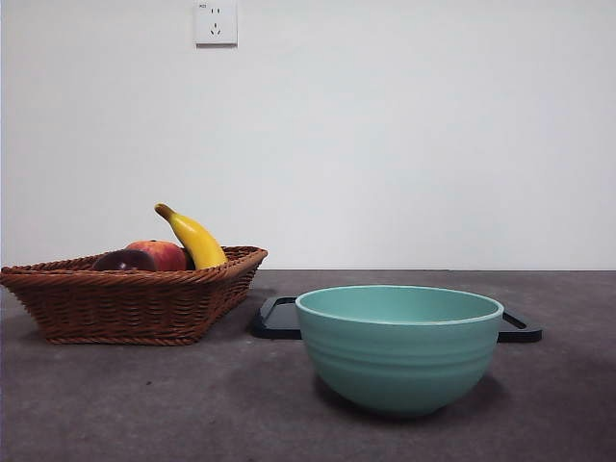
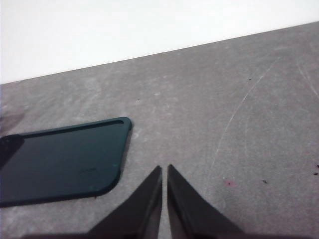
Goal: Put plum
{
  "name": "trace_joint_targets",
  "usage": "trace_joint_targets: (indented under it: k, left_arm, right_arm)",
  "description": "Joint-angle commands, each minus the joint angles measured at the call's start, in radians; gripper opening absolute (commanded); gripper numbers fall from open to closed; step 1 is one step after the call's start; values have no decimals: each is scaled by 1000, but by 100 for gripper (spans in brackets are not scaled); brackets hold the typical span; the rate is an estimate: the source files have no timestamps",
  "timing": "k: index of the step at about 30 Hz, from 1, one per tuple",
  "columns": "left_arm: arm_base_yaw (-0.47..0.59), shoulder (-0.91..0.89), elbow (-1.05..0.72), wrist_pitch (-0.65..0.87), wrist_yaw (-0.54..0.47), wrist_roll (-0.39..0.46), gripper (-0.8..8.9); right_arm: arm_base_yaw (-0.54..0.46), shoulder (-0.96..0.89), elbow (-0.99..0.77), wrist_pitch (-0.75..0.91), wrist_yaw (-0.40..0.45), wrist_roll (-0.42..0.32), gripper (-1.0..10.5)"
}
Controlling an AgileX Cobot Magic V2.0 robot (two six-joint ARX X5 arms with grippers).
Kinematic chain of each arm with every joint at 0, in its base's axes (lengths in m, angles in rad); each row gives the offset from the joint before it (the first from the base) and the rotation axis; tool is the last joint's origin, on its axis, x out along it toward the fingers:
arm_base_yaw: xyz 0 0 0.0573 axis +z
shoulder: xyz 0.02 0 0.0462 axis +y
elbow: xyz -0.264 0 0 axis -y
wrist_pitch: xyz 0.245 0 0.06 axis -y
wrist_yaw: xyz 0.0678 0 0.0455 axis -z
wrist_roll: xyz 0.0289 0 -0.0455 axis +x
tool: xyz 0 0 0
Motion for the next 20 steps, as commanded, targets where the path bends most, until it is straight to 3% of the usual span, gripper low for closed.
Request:
trace_joint_targets:
  k: [1,13,20]
  left_arm:
    - [2,0,39,-24,-2,-49,8]
    - [2,93,272,-193,9,-54,9]
    - [2,243,455,-307,148,24,9]
  right_arm:
    - [0,-2,44,5,0,39,8]
    - [0,36,280,-110,-8,36,8]
    - [0,168,463,-274,-111,-53,8]
